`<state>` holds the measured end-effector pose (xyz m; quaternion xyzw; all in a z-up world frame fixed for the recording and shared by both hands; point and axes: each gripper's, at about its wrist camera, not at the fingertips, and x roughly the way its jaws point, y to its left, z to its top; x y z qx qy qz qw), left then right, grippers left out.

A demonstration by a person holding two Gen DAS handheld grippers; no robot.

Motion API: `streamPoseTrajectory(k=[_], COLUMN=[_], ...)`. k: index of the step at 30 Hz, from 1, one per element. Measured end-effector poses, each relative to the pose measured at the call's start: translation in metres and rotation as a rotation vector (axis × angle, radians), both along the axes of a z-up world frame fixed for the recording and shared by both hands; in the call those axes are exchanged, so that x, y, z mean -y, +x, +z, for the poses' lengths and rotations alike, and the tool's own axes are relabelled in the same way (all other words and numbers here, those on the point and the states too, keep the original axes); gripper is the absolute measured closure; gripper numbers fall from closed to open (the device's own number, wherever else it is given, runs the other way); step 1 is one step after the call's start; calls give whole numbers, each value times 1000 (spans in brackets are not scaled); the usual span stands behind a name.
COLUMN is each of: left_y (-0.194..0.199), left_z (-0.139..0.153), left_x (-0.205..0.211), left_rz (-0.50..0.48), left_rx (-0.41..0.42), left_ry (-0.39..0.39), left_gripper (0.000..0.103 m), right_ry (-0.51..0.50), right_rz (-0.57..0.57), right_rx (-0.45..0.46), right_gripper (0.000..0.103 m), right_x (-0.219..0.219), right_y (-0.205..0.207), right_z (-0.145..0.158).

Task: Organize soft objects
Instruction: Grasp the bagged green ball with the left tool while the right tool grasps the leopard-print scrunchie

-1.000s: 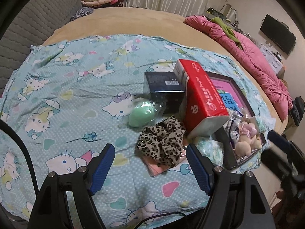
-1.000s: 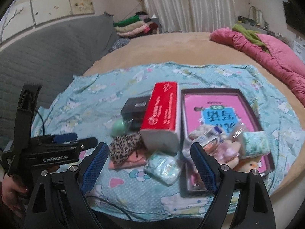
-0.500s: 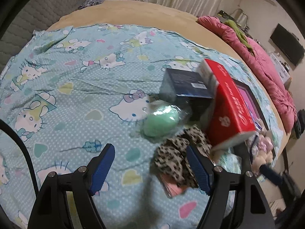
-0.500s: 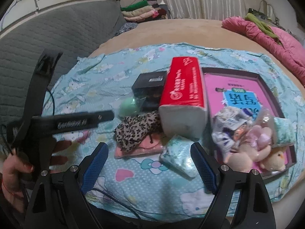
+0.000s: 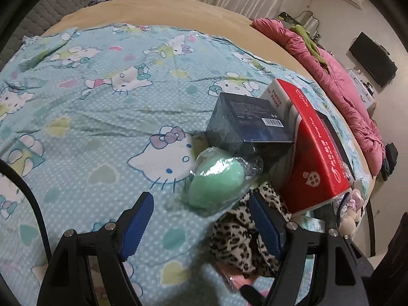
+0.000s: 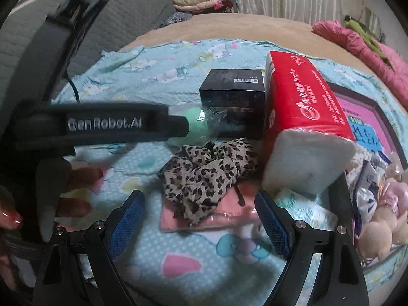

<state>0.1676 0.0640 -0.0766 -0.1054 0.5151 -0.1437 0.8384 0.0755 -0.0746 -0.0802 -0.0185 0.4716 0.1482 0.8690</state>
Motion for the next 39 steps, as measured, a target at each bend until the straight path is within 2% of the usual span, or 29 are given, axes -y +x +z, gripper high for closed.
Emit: streamPoseTrajectory(k=[5,6,8,10,11,13,16,19,25,26,27,33,39], left_y=[13,14,16,18,19,21,23,22,21,21,21,17,4], left_z=[-13,-14,-17,-19,-20,-21,-22,-22,-23,-23,-23,-22,-10], left_x=[0,-1,0,2,3,6,12,16,20,21,21,18,9], left_rz=[-6,-7,-15,-26,-29,-36,-56,-68,-87,-95,-94,-80,-47], left_rx=[-24,-27,-33,-36,-36,-30,-27,-13,-8,-11,-13,-13,5], left_ry=[-9,-12,-24,-31,-30,-25,-11,-2,-34,-51,-56,-72,-50], left_gripper=[27,27,27,27,27,27,27,27,44,51,53,57,57], right_ry=[-17,-18,-30,-46,-51,-55,-34,-26,-12,-7,-1,35,67], right_rz=[-20,-24,-29,-29,-26,-18,4,38,69,67,64,52,65], right_rx=[5,1,-8,-9,-6,3,20,31,46,46,47,67,102], right_gripper=[15,20,31,49,52,67,82,86,89,89,89,89,89], right_x=[-1,-1,-1,-2,-2,-1,4,6,17,20,23,37,40], right_y=[12,15,20,23,24,24,19,14,-5,-7,-9,-22,-30], right_z=[-10,-12,-17,-20,-21,-20,-13,-7,9,12,16,32,48])
